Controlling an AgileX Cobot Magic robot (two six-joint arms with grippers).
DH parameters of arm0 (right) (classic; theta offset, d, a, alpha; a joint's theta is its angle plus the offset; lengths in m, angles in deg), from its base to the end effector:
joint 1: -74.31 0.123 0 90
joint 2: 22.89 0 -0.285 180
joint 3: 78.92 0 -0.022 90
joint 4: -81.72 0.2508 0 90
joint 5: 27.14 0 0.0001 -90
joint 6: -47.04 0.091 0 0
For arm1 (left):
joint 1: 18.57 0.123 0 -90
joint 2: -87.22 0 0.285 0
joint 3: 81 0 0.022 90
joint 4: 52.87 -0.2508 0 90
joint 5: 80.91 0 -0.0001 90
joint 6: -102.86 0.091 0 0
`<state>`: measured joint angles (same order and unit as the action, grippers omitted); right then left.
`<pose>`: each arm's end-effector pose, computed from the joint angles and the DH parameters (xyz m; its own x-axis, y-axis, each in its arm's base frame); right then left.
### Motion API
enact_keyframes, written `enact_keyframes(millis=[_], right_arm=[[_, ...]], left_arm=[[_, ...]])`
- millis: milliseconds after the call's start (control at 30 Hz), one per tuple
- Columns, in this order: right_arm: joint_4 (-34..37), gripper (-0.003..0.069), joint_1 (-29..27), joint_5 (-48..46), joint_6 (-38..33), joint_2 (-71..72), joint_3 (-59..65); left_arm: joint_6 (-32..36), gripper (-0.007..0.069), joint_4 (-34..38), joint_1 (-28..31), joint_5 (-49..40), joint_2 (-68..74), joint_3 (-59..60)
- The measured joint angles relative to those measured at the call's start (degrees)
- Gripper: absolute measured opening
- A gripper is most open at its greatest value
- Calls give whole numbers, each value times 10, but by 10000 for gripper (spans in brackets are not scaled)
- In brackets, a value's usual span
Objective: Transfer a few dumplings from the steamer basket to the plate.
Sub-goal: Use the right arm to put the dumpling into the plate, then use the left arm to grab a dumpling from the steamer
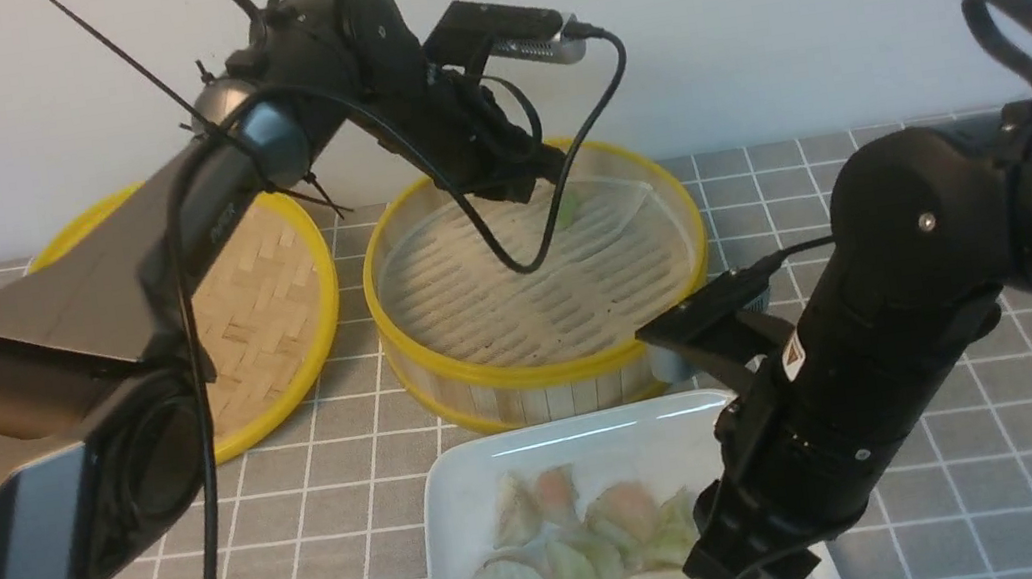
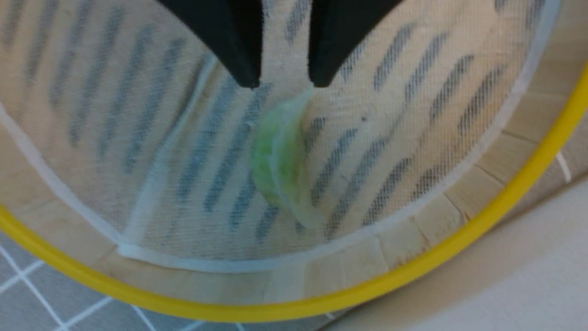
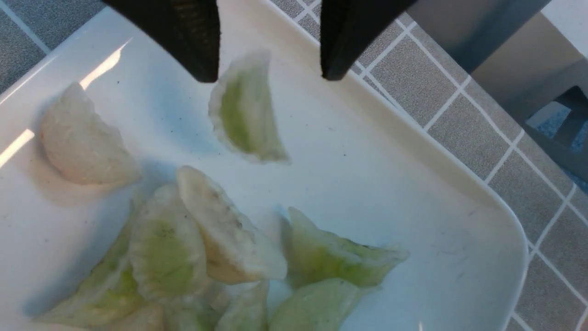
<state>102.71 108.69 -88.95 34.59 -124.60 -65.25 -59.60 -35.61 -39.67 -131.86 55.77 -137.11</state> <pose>0.2318 0.1934 0.2284 -0.8011 -0.5918 -0.0900 -0.5870 0.7472 0.3116 0.5046 -0.2172 0.2131 -0.6771 0.3787 -0.6309 0.5622 0.8195 -0.1115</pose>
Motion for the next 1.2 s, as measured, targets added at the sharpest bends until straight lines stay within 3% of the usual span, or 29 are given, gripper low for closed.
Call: enact_keyframes(millis=[200,300,900,1033,1133,1167,1200], right_arm=[[-1,478,0,5,8,0,0],[-1,510,0,6,9,0,0],[-2,528,0,6,11,0,1],[-2,528,0,6,12,0,1],[-2,528,0,6,12,0,1],[-2,528,0,6,12,0,1],[-2,528,0,6,12,0,1]], left_arm=[[23,343,8,-2,21,22,0],[43,379,11,-3,23,26,0],[310,396,60,-5,67,69,-4],[323,309,64,-5,62,70,-4],[327,89,70,-8,45,70,-5],[327,89,70,-8,45,70,-5],[324,41,70,-8,42,70,-5]])
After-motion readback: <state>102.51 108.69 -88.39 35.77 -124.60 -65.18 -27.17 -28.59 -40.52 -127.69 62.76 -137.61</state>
